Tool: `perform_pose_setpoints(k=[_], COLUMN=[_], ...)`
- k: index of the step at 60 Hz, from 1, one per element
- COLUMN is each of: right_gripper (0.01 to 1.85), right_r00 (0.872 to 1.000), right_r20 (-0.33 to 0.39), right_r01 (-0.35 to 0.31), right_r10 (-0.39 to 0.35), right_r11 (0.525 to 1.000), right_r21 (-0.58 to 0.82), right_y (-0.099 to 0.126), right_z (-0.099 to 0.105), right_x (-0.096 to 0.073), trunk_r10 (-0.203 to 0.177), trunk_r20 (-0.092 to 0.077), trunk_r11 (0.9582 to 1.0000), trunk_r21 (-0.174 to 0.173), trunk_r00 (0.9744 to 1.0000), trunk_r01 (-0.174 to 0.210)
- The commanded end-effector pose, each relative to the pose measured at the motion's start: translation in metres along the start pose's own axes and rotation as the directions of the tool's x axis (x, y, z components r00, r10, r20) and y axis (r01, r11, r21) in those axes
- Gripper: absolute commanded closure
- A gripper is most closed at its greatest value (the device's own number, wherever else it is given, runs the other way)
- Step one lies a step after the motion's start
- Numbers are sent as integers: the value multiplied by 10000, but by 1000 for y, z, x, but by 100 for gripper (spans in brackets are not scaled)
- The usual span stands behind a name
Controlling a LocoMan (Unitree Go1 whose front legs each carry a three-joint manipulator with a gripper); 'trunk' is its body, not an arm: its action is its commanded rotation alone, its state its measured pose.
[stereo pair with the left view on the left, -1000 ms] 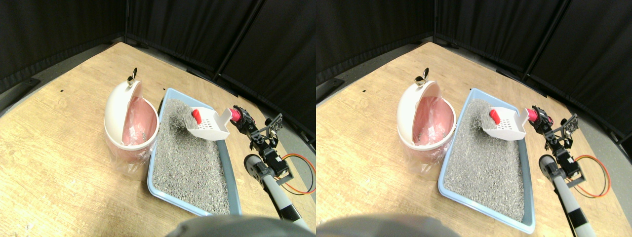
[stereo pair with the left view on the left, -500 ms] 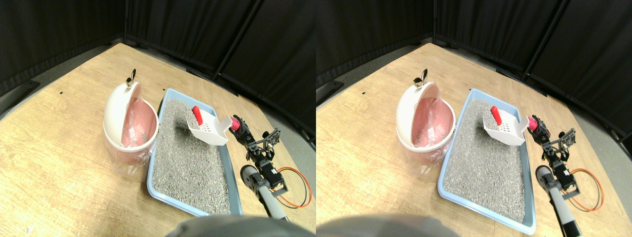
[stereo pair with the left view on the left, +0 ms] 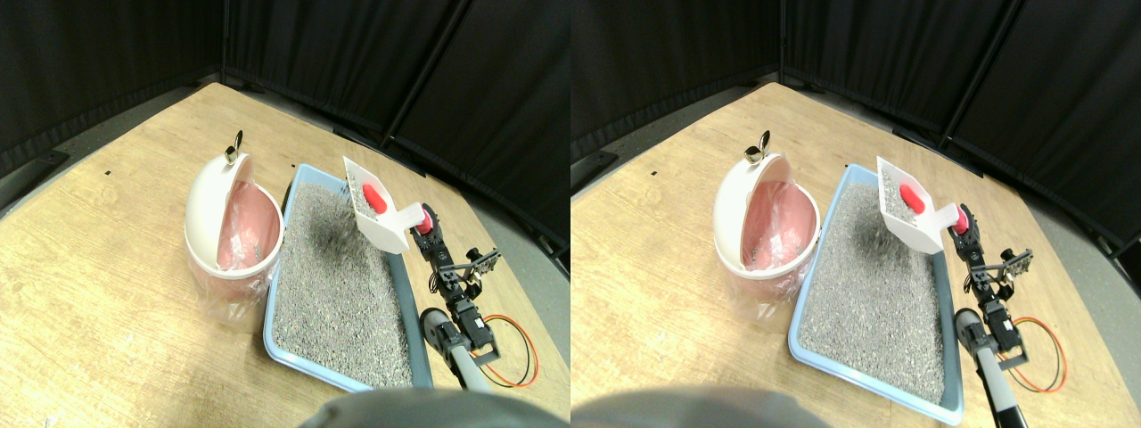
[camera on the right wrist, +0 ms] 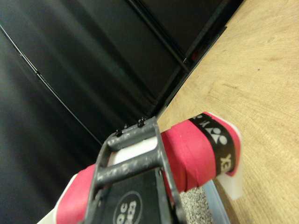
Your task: Scoop (unimanual)
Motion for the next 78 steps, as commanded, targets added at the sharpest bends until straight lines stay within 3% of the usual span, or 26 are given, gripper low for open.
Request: perform_pose_setpoints(k=[1,24,25,28,30,33,36,45,78], right_gripper=[181,181,181,181,181,181,181,181,181], right_r00=[9974,9915,9883,9912,9876,9915,9883,9917,9922], right_r20=[571,559,580,552,495,437,413,682,362], right_r01=[-464,-1205,-1444,-1236,-1511,-1249,-1493,-1213,-1233], right_r10=[441,1177,1412,1202,1489,1226,1470,1092,1194], right_r11=[9981,9915,9880,9903,9875,9907,9870,9701,9824], right_r21=[397,487,549,640,441,547,597,2103,1402], right_y=[2,16,18,20,21,22,23,26,25], right_z=[7,31,32,33,34,34,34,36,35], right_x=[-3,-5,-6,-7,-8,-9,-9,-9,-5], trunk_r10=[-87,-148,-156,-156,-156,-176,-176,-232,-204], trunk_r20=[152,233,238,238,238,266,266,302,253], trunk_r11=[10000,9999,9999,9999,9999,9998,9998,9997,9998], trunk_r21=[0,-13,-13,-13,-13,-8,-8,8,17], trunk_r00=[9998,9996,9996,9996,9996,9995,9995,9993,9995], trunk_r01=[88,148,156,156,156,176,176,232,203])
